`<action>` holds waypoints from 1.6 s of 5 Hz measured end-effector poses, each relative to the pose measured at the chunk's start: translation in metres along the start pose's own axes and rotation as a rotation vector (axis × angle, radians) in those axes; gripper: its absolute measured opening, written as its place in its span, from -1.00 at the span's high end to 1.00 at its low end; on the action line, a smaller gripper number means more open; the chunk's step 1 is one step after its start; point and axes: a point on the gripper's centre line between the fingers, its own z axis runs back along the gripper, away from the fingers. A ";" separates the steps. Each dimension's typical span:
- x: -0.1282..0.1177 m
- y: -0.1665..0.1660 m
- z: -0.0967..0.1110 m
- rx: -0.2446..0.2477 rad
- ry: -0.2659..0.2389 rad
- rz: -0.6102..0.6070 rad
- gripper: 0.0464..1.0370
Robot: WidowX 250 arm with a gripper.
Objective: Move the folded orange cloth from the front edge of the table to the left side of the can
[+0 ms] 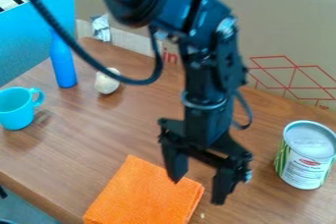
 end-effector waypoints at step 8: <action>0.042 0.027 -0.043 0.073 0.356 0.159 -0.93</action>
